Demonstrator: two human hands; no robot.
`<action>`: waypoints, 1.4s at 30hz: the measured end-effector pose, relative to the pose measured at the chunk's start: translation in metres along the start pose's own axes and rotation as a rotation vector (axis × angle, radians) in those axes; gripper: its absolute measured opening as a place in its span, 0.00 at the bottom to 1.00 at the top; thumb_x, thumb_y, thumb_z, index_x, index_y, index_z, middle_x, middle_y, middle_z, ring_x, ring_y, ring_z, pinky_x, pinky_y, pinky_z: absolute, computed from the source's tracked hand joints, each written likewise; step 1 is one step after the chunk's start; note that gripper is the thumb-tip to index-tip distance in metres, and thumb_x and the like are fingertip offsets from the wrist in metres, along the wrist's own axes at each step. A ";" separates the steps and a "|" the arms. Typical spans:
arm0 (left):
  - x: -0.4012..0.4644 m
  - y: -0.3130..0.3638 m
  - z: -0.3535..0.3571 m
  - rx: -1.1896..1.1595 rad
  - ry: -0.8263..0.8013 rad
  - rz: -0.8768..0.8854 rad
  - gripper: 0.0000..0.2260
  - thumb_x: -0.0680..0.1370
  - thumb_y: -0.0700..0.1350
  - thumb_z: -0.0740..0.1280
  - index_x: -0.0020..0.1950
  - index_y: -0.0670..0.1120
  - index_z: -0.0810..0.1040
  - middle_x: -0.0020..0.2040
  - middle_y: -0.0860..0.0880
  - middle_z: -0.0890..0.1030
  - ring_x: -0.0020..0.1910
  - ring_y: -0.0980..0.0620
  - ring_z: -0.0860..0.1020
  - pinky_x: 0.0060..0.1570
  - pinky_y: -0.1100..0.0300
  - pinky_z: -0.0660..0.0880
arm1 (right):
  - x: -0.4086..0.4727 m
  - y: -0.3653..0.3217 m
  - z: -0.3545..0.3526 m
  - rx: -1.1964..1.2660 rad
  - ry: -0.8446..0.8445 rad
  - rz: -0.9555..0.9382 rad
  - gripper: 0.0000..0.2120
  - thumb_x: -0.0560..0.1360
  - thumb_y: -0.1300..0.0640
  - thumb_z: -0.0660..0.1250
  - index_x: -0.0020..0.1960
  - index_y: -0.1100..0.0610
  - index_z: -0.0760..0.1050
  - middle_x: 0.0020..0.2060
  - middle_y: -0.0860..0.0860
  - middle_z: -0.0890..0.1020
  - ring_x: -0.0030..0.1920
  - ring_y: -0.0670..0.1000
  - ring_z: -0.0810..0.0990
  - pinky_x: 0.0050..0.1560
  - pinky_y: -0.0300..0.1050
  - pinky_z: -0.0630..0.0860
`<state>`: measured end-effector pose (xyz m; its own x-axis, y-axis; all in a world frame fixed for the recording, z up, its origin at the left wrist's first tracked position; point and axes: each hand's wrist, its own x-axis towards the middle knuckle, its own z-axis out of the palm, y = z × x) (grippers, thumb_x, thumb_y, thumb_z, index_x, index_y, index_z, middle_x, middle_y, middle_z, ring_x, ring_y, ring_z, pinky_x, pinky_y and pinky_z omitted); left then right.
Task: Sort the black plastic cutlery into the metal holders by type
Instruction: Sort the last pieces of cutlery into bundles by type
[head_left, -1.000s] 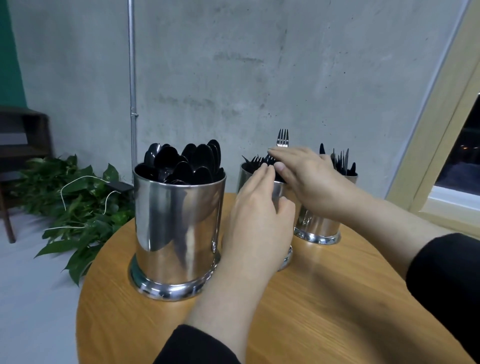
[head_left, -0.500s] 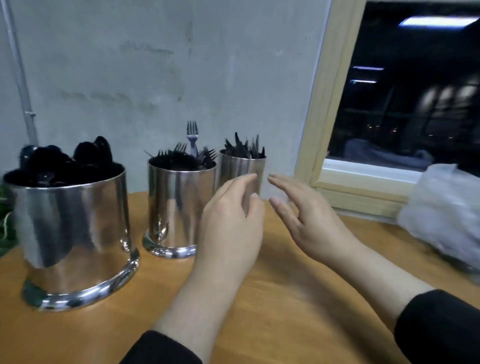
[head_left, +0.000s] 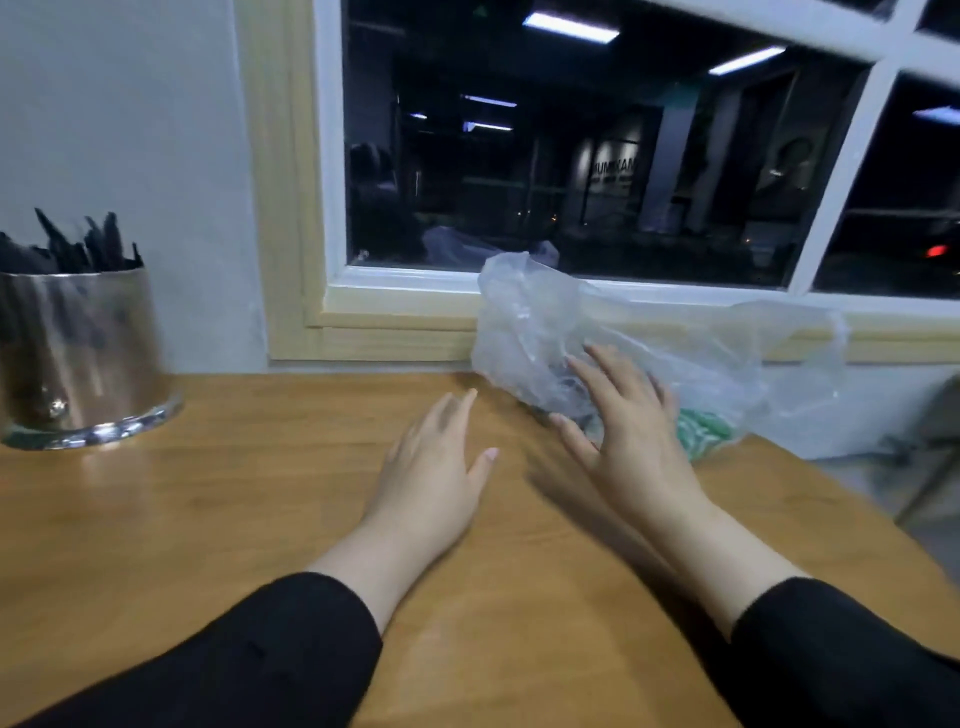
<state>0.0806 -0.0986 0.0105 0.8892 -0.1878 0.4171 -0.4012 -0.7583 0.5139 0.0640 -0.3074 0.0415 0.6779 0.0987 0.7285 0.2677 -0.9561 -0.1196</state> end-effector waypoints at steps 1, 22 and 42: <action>0.007 0.008 0.009 0.004 -0.007 0.027 0.32 0.83 0.58 0.61 0.84 0.55 0.50 0.84 0.50 0.54 0.82 0.50 0.54 0.79 0.50 0.55 | 0.002 0.013 0.000 -0.054 -0.032 0.053 0.32 0.78 0.40 0.66 0.78 0.48 0.62 0.79 0.50 0.62 0.79 0.53 0.58 0.78 0.62 0.51; 0.075 0.010 0.046 0.303 -0.208 0.236 0.22 0.81 0.62 0.64 0.74 0.59 0.72 0.85 0.48 0.48 0.83 0.49 0.44 0.80 0.44 0.43 | 0.001 0.055 0.029 0.233 -0.660 -0.010 0.12 0.84 0.46 0.58 0.43 0.46 0.72 0.42 0.42 0.78 0.44 0.41 0.76 0.44 0.40 0.68; -0.104 -0.117 -0.150 0.357 -0.099 0.087 0.26 0.72 0.69 0.69 0.68 0.69 0.67 0.73 0.63 0.66 0.75 0.55 0.62 0.74 0.56 0.57 | -0.038 -0.017 -0.013 0.034 -0.302 -0.401 0.40 0.71 0.36 0.67 0.79 0.43 0.58 0.80 0.45 0.59 0.80 0.50 0.56 0.78 0.63 0.51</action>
<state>0.0021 0.1035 0.0198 0.8793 -0.3069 0.3642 -0.3894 -0.9035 0.1789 0.0251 -0.2986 0.0248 0.6837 0.5365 0.4946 0.5663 -0.8176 0.1040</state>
